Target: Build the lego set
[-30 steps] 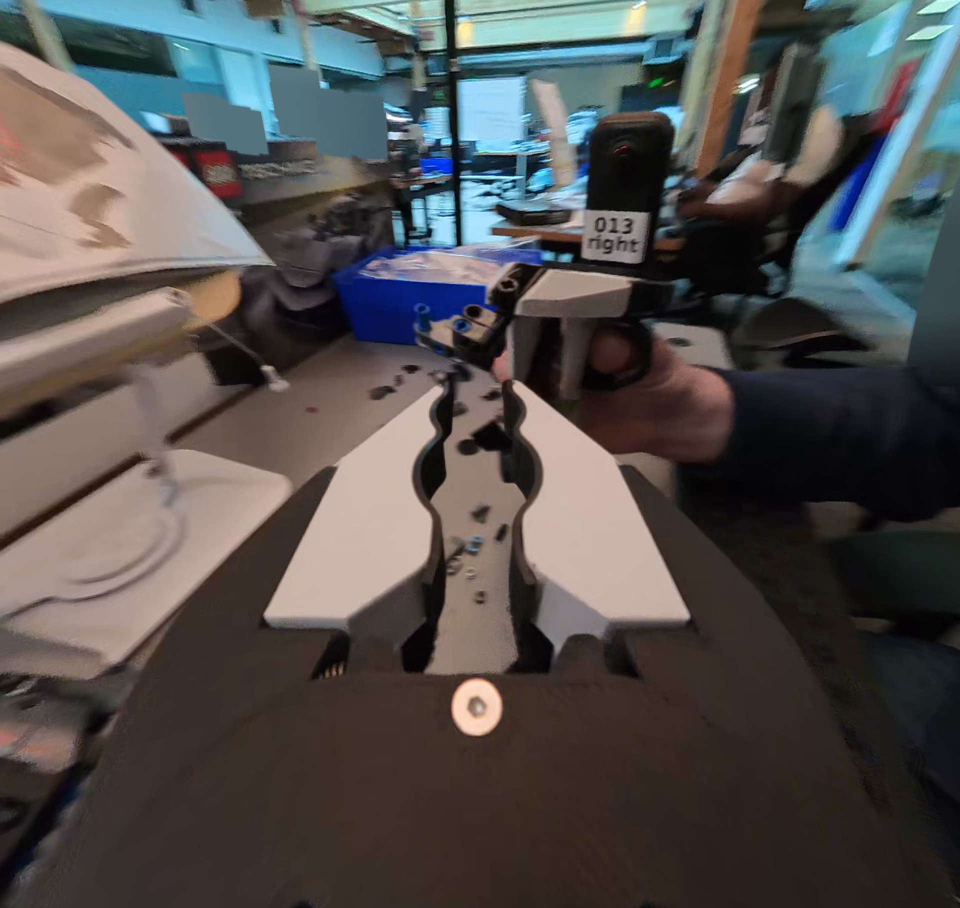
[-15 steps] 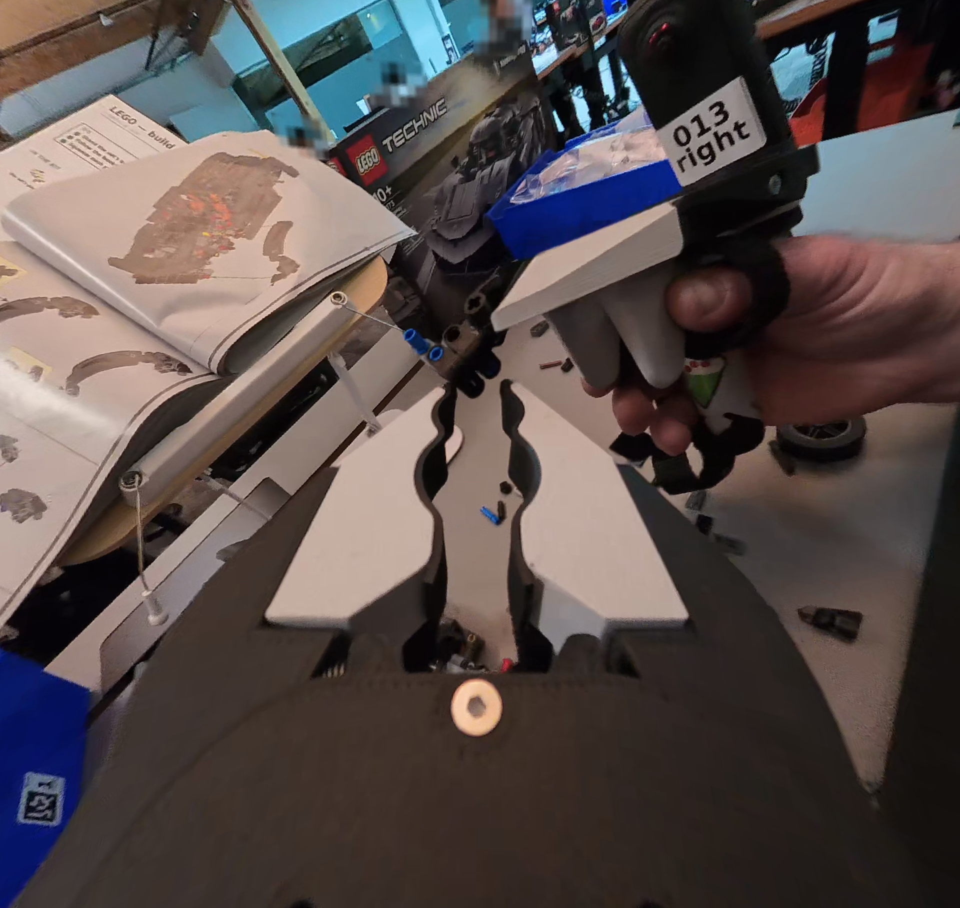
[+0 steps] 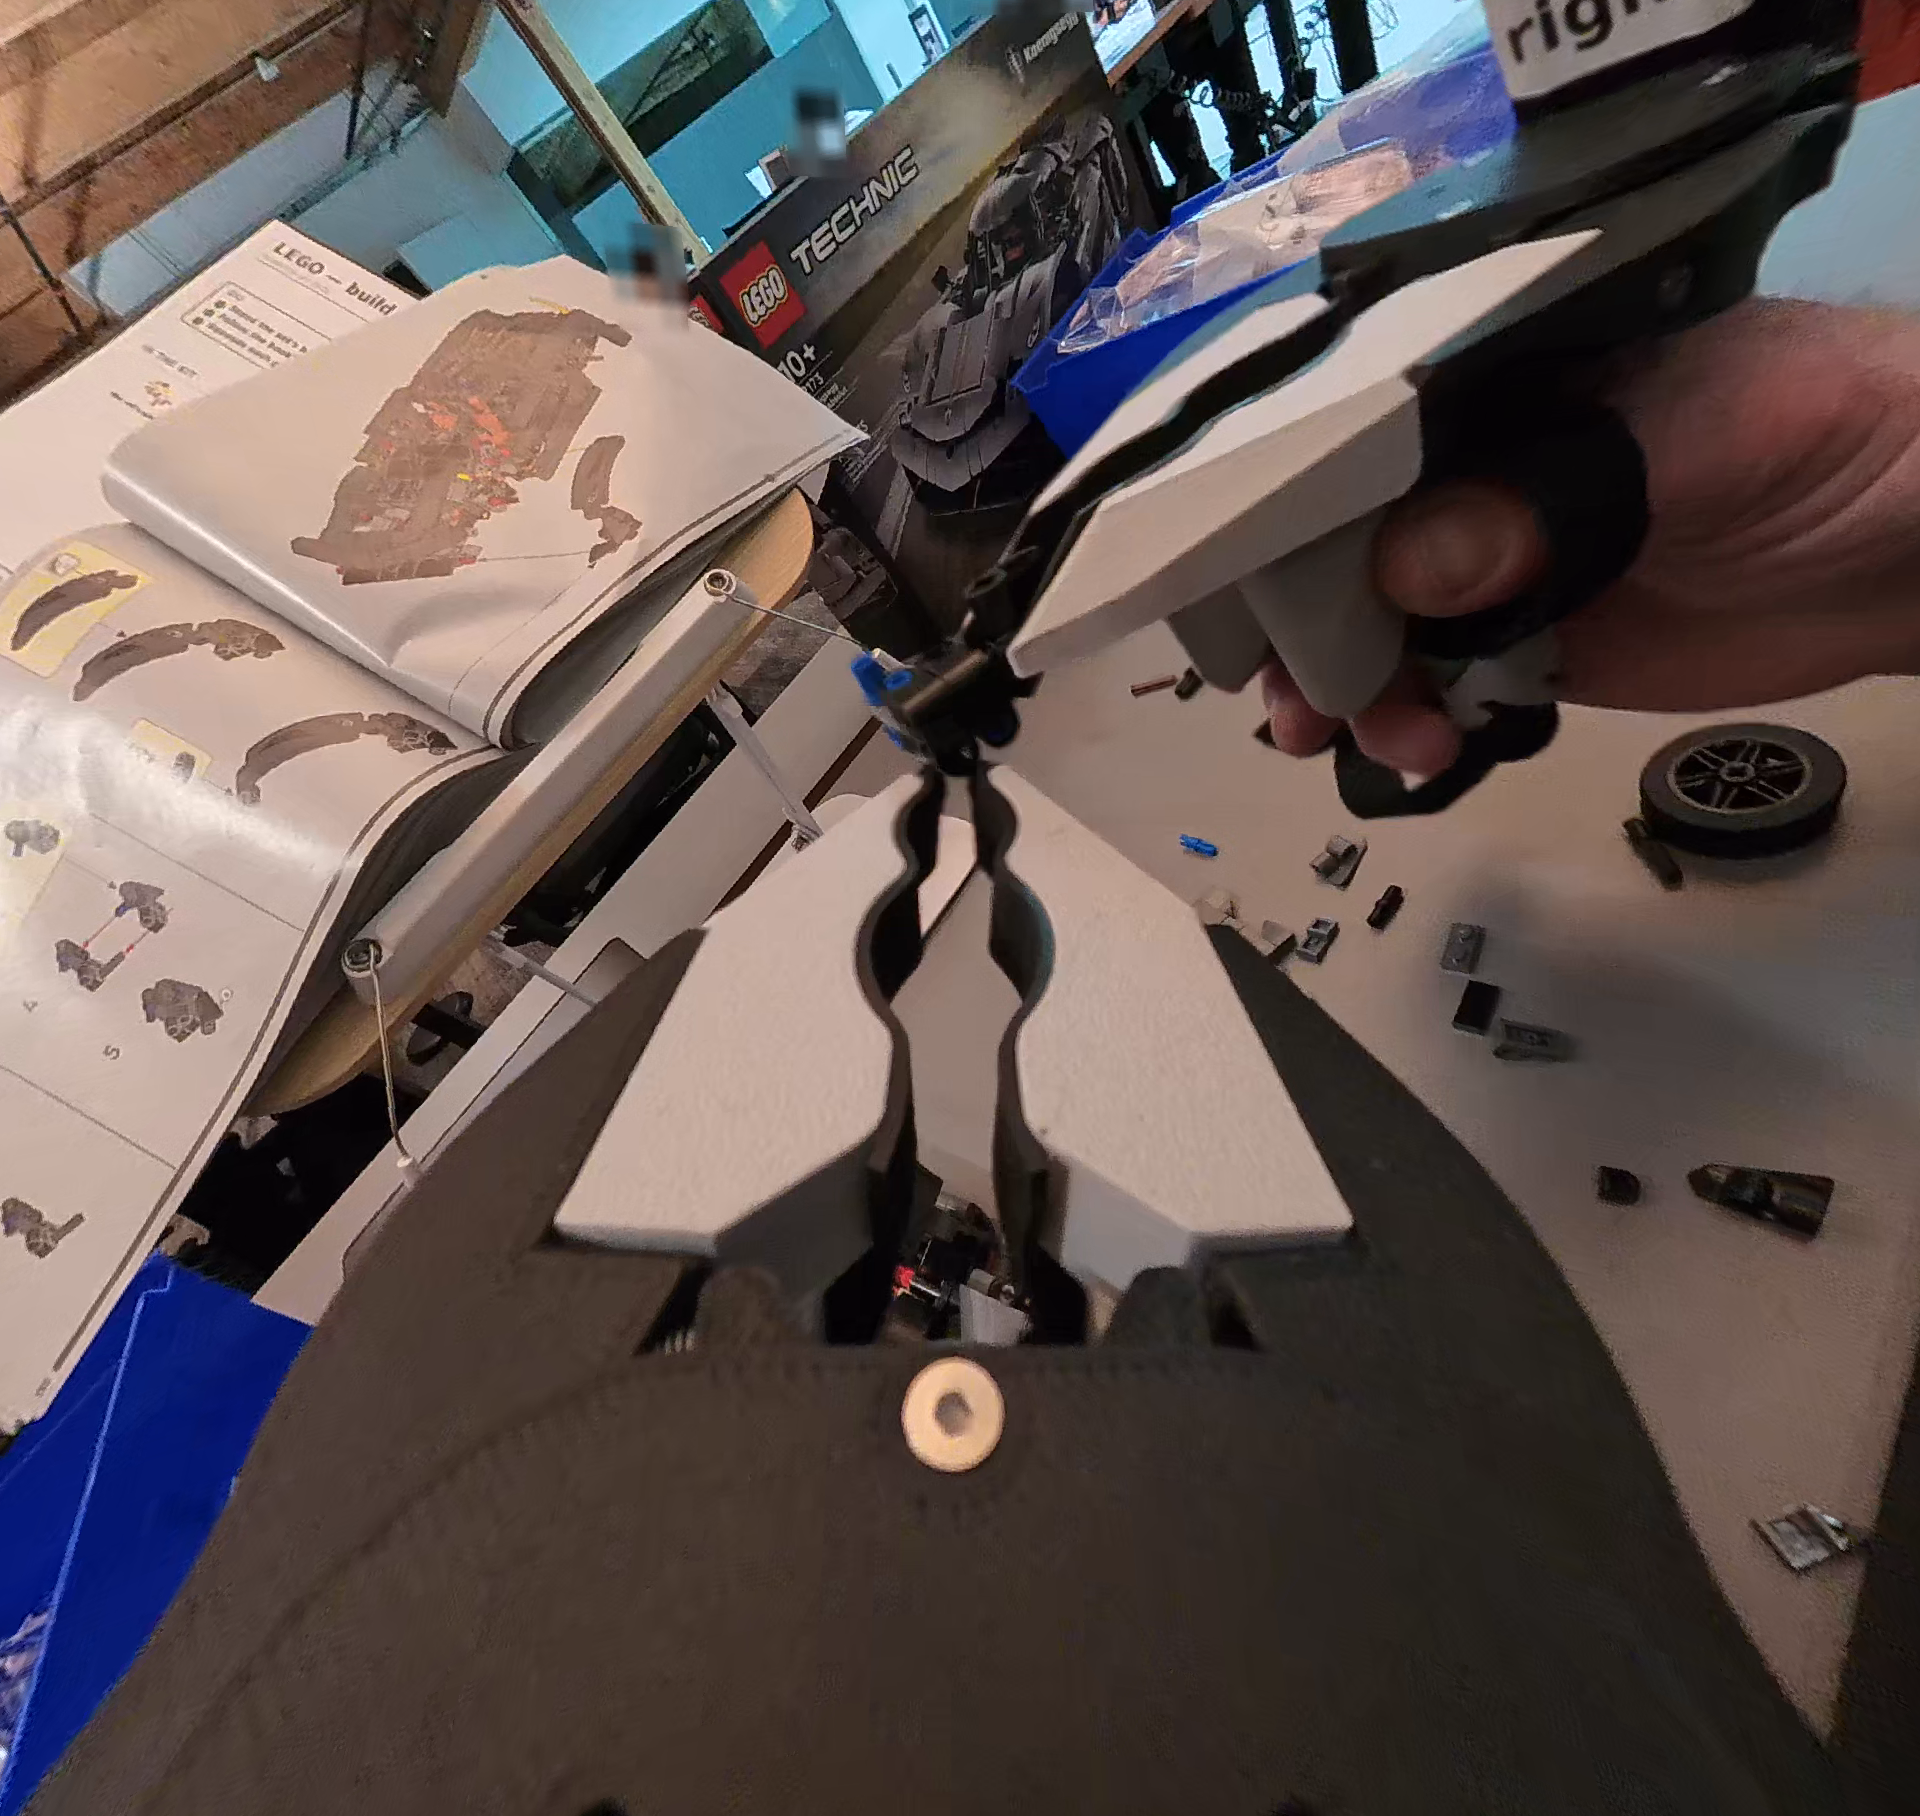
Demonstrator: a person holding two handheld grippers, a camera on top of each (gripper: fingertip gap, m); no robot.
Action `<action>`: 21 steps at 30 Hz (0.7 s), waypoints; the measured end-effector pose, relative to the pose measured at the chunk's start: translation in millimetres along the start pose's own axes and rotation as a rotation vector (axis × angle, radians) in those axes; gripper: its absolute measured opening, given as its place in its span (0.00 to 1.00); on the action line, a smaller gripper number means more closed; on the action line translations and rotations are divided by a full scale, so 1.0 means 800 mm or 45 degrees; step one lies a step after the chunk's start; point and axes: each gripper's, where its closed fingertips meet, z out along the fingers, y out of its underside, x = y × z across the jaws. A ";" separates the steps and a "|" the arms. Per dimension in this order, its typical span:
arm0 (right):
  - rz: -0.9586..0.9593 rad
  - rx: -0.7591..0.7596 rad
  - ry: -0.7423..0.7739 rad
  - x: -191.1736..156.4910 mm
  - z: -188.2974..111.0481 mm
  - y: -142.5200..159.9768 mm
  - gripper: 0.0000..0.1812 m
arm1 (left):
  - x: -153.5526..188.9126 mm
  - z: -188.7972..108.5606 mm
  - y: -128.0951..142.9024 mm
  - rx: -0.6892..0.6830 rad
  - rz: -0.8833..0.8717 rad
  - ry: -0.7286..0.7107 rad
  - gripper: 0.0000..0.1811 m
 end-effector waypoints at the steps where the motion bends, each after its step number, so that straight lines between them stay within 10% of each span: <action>1: -0.026 -0.009 0.010 0.000 -0.001 0.000 0.03 | 0.001 0.000 -0.001 0.002 0.014 -0.002 0.01; 21: 0.046 -0.028 -0.035 -0.002 -0.003 0.000 0.02 | -0.005 -0.007 -0.007 -0.002 0.168 -0.096 0.05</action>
